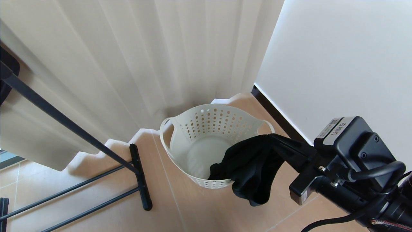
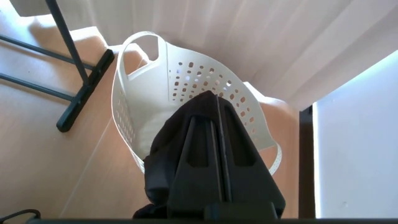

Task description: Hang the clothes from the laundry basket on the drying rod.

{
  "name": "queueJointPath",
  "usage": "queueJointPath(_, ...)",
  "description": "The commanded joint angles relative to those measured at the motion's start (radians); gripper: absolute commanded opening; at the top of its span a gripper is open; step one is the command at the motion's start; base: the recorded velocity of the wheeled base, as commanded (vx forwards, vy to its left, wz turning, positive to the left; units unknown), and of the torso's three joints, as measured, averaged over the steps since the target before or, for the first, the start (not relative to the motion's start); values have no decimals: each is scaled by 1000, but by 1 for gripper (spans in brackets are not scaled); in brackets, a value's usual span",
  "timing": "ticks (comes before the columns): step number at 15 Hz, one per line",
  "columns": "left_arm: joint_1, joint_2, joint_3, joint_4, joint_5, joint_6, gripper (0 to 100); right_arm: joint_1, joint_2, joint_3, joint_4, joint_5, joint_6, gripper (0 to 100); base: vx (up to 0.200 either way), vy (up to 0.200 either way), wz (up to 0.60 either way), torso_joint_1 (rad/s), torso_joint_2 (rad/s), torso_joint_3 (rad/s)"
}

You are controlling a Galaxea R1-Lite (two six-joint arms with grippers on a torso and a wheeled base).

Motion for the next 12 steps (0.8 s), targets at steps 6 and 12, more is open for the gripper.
queueJointPath(6, 0, 1, 0, -1, 0, -1, 100, -14, 1, 2, -1, 1, -2, 0, 0, 0, 0, 1, 3, 203)
queueJointPath(12, 0, 1, 0, -1, 2, -1, 100, -20, 15, 3, -1, 5, 1, 0, 0, 0, 0, -6, 2, 198)
